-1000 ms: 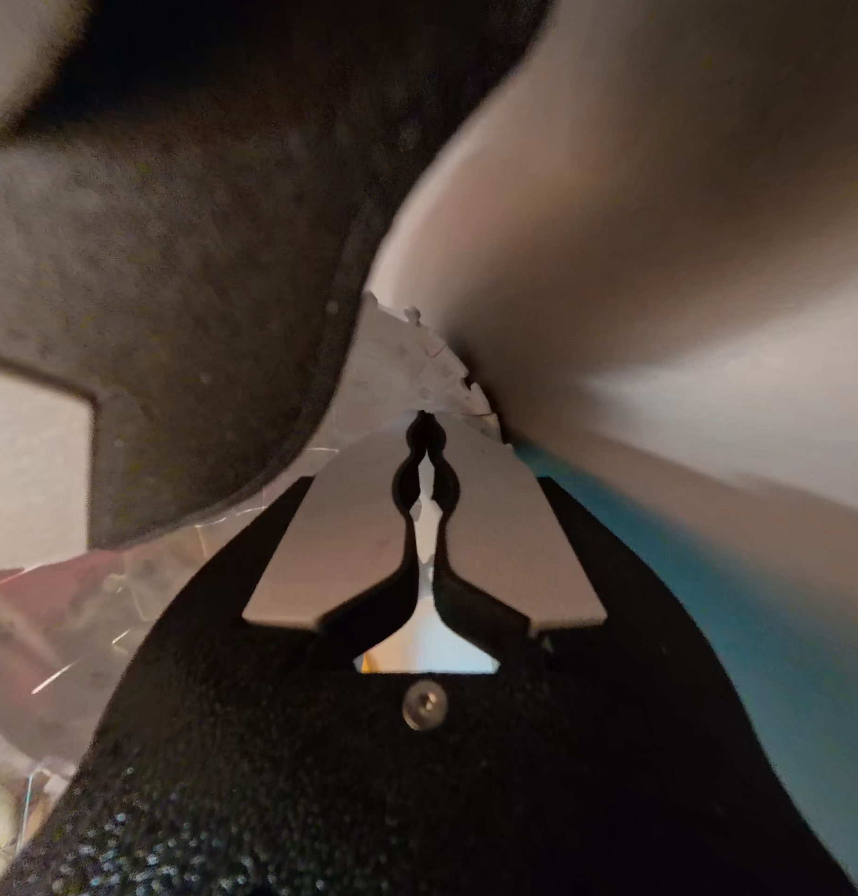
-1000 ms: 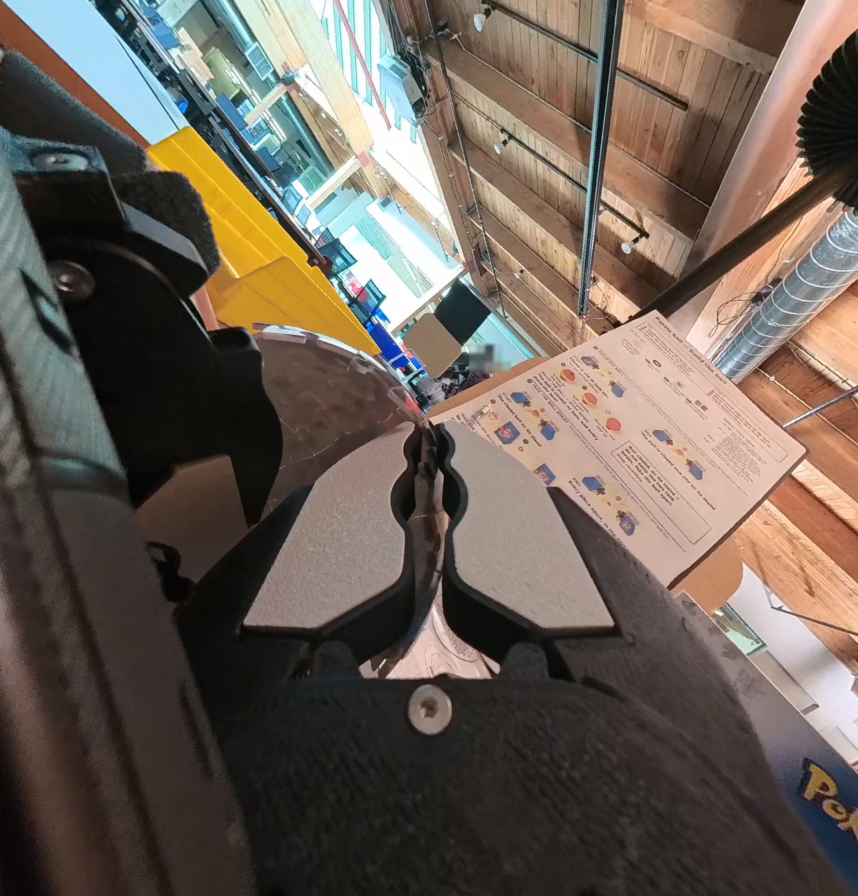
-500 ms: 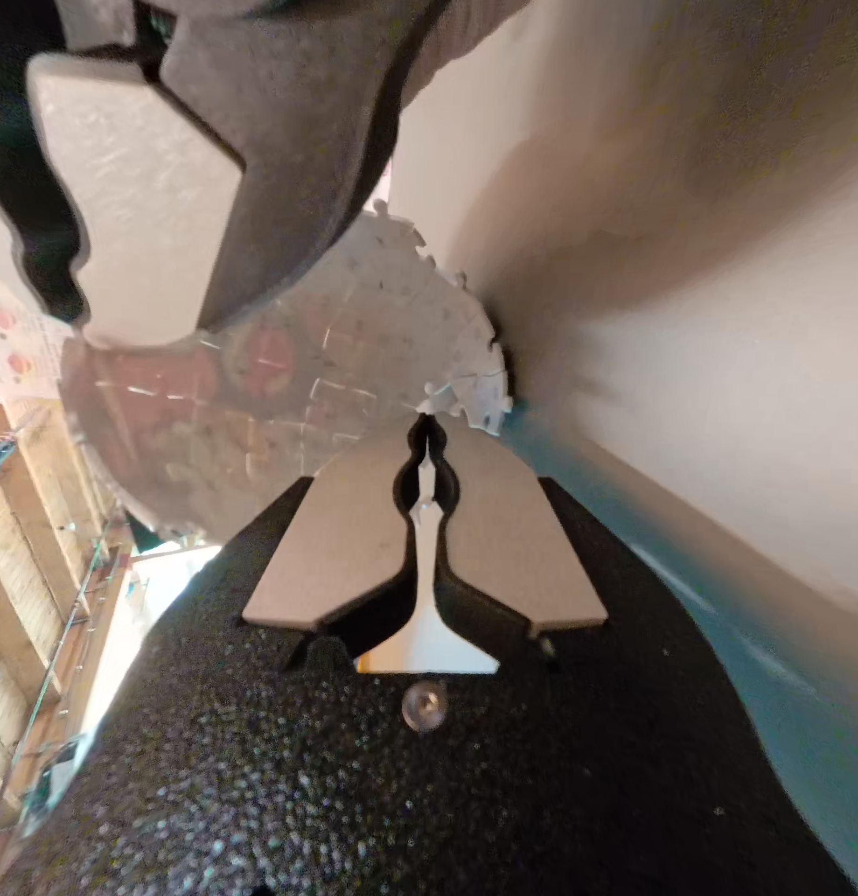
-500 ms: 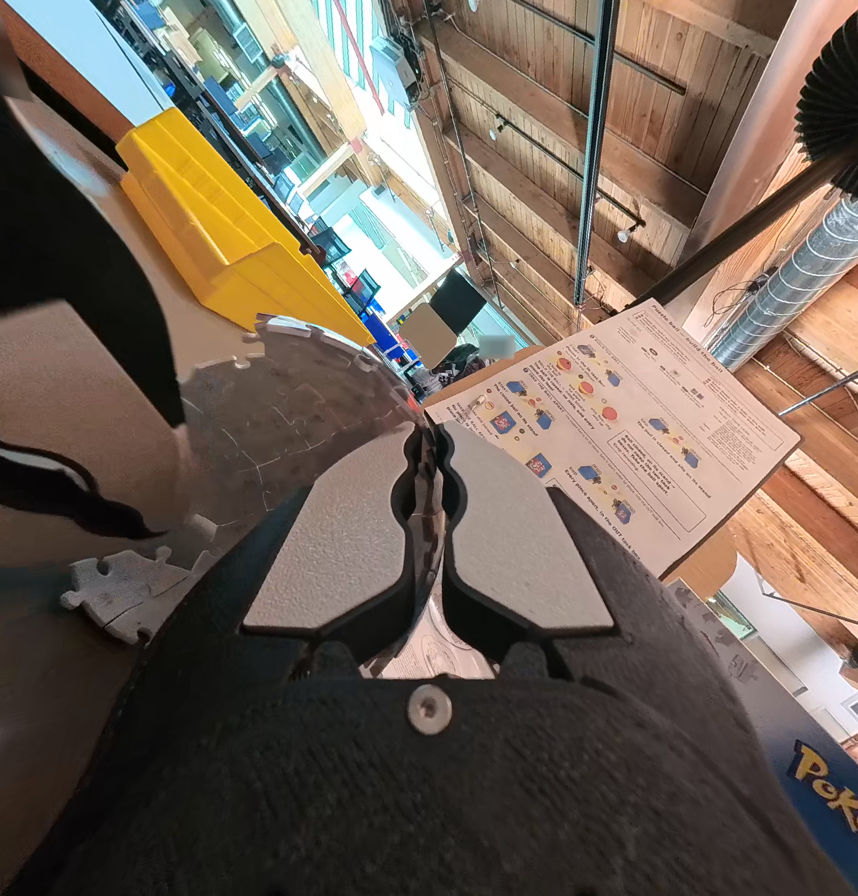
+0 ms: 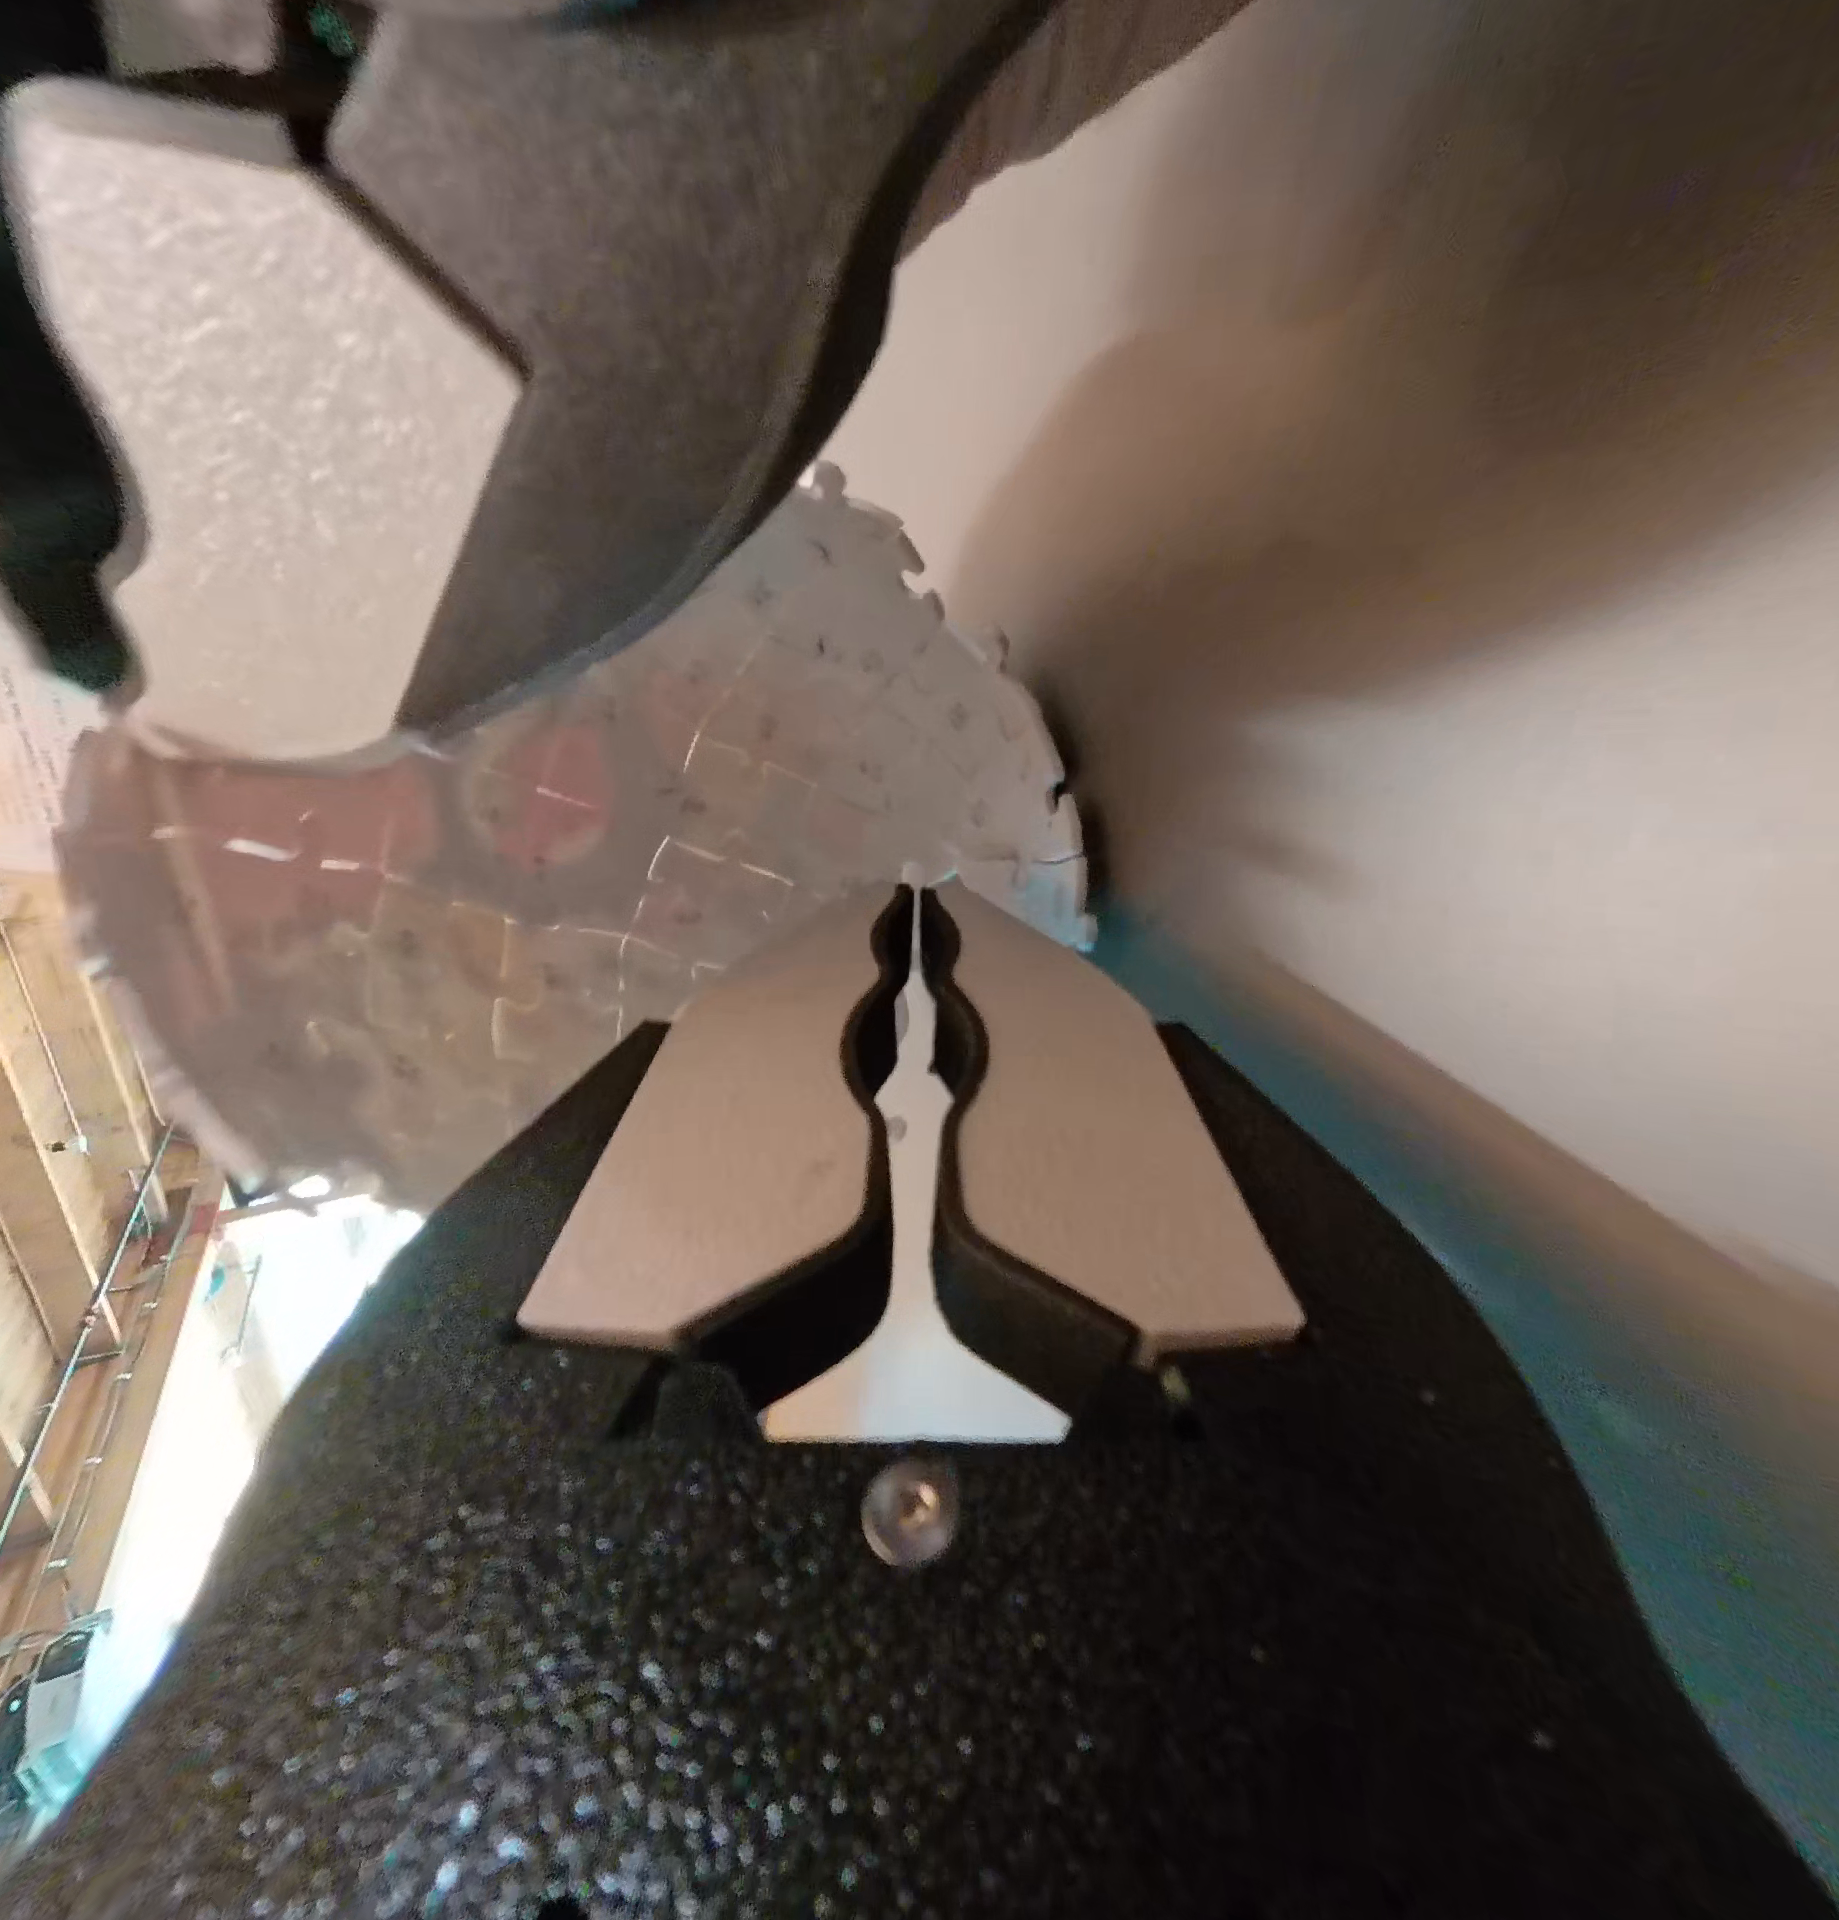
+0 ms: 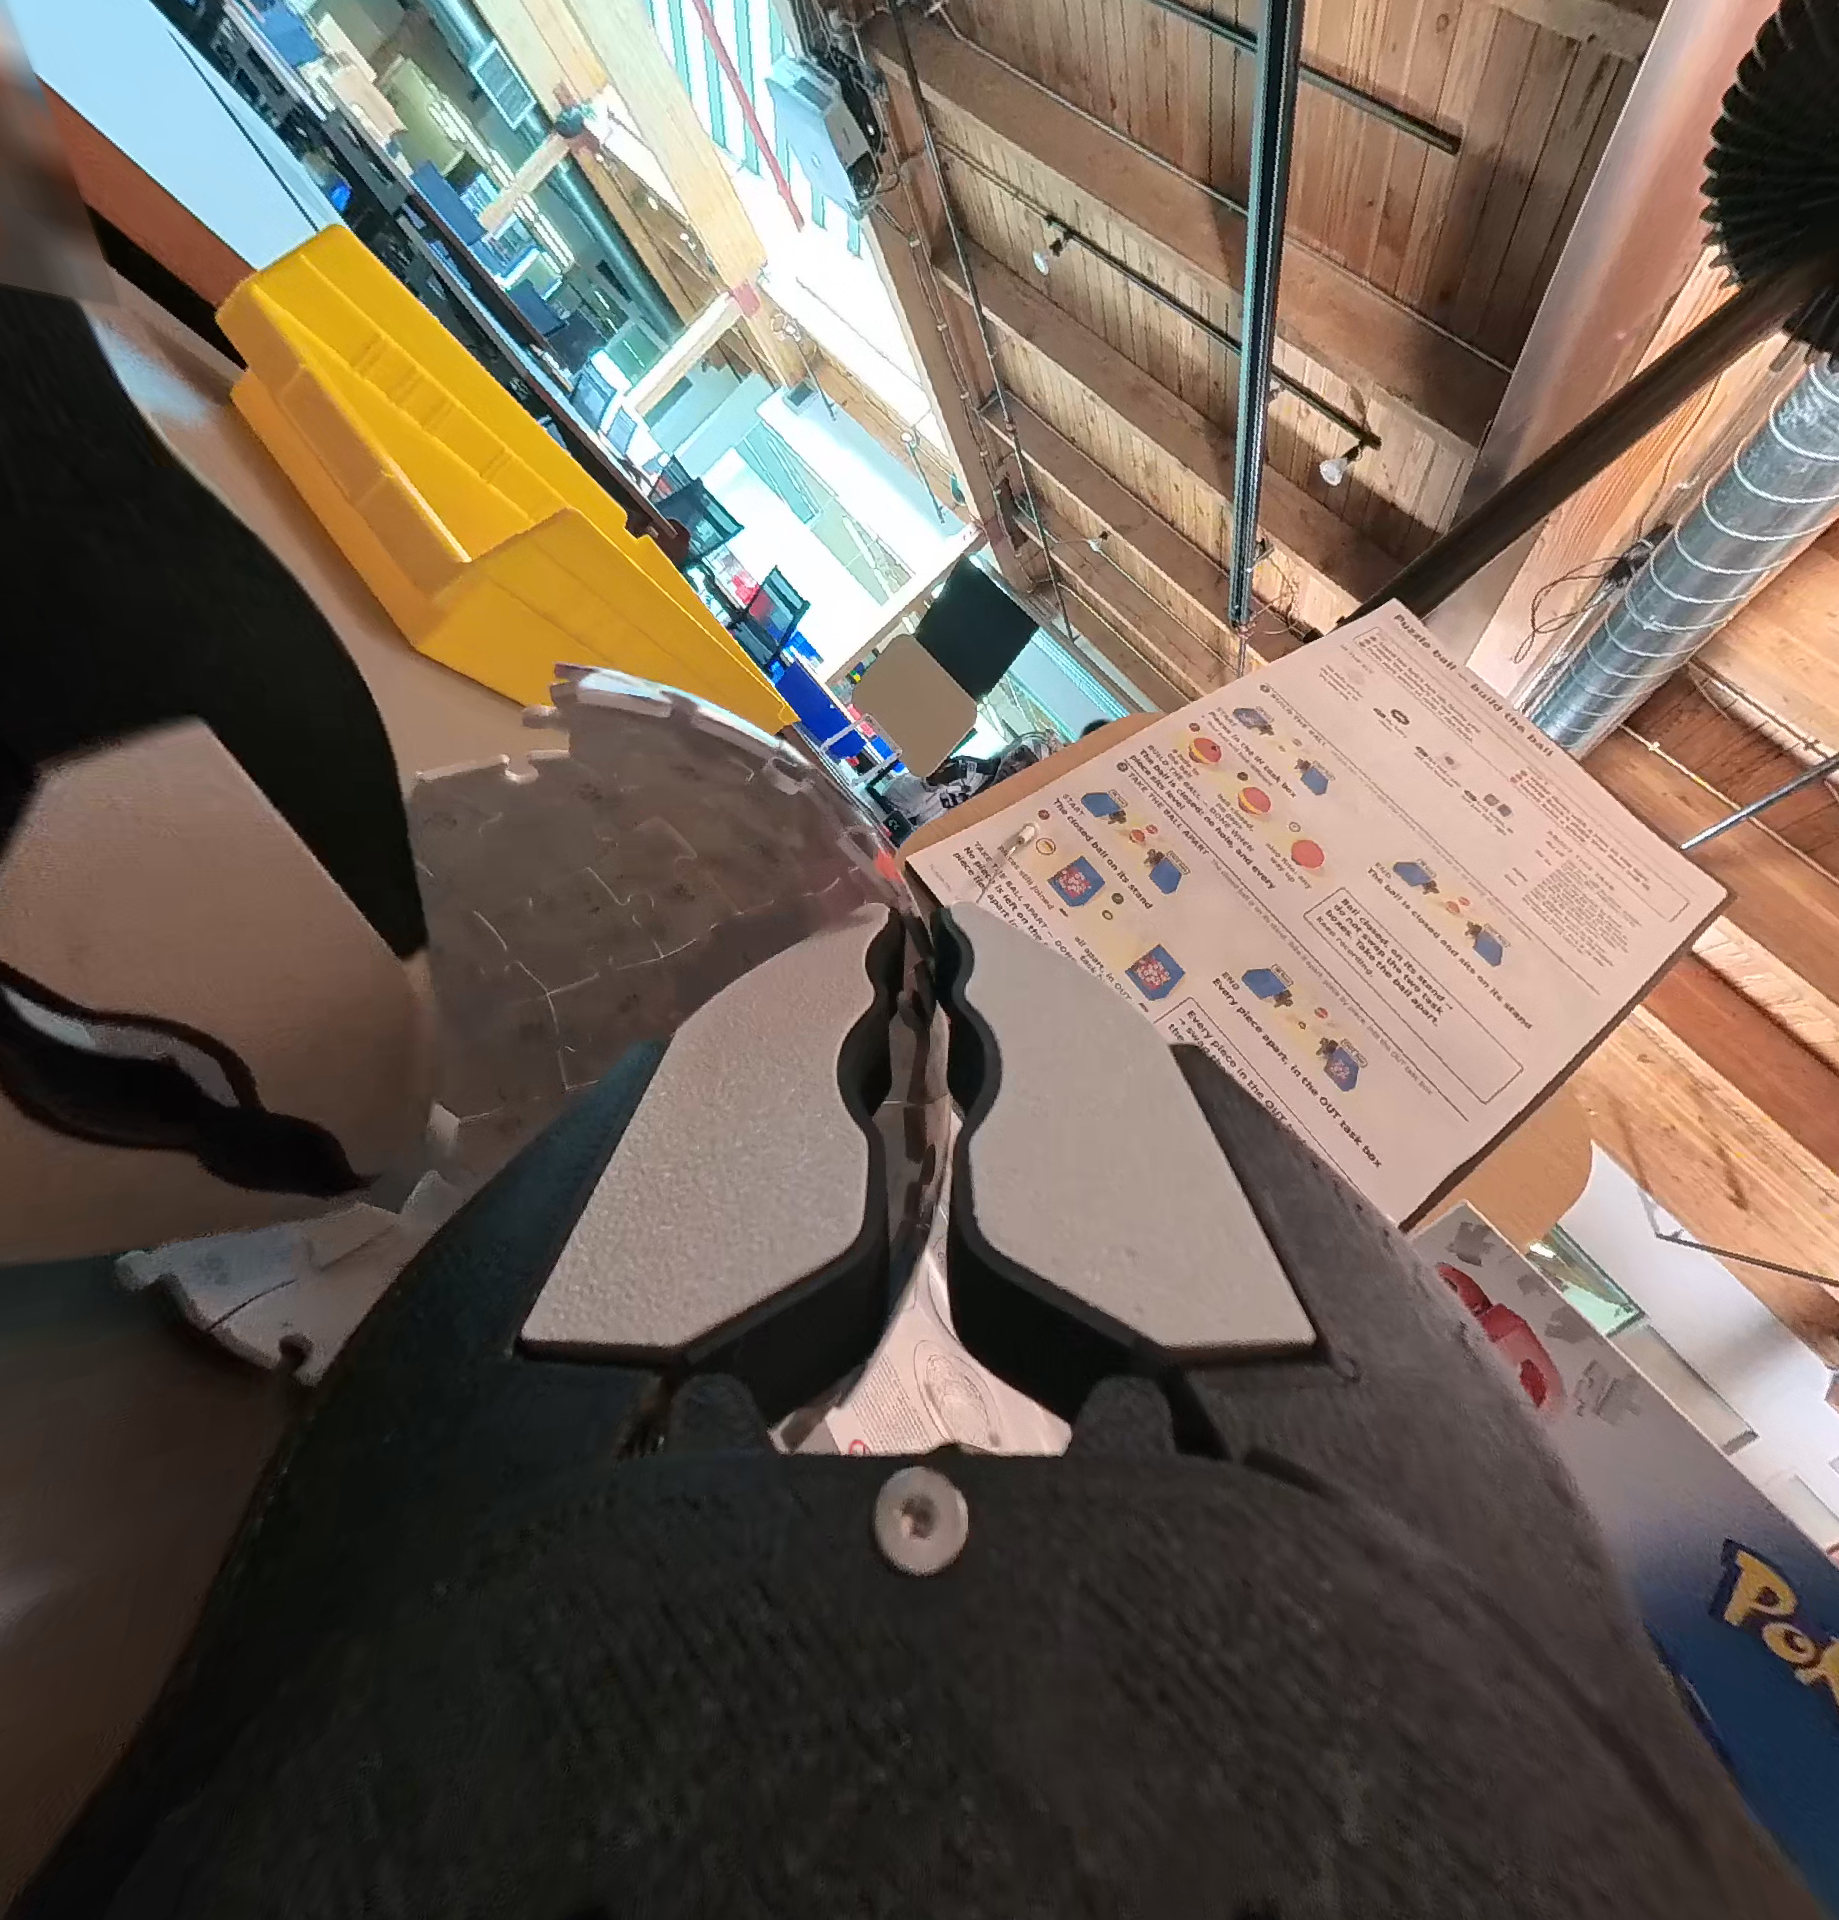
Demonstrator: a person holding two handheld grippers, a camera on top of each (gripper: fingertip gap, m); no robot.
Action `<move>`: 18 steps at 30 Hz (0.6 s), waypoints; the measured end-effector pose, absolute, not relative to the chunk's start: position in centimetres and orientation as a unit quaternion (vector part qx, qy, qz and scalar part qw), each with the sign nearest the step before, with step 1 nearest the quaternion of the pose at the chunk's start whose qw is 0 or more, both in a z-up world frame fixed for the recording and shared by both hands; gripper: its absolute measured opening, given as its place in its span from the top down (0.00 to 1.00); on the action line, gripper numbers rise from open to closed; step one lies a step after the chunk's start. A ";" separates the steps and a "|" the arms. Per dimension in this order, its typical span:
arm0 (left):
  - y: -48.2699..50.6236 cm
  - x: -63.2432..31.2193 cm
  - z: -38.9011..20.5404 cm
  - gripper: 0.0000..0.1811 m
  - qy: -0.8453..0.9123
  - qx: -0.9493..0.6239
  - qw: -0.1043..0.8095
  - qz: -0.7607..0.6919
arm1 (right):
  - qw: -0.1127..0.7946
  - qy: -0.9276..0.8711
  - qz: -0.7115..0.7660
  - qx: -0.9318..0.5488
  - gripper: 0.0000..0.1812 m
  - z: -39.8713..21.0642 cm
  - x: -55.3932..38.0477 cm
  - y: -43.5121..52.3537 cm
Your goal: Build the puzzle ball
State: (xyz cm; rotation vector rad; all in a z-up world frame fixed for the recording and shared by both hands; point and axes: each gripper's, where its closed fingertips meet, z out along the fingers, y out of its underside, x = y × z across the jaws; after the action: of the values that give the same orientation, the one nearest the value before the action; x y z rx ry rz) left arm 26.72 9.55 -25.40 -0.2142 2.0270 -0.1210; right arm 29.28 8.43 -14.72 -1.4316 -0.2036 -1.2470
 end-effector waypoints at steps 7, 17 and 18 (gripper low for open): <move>11.7 24.9 -21.8 0.95 0.804 -0.150 0.557 -0.144 | 0.580 -0.076 -0.528 -0.616 0.97 -14.8 29.7 8.4; 15.0 26.8 -19.2 0.78 0.759 -0.288 0.518 -0.270 | 0.568 -0.037 -0.529 -0.629 0.97 -15.2 31.2 7.8; 14.7 27.2 -19.2 0.75 0.763 -0.286 0.509 -0.276 | 0.568 -0.034 -0.528 -0.630 0.97 -15.2 31.3 7.7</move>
State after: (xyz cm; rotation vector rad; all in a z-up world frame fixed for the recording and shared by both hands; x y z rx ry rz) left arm 27.24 14.72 -19.18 -0.6879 1.8386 -0.6645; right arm 31.32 7.69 -15.21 -1.4789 -0.0790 -1.2411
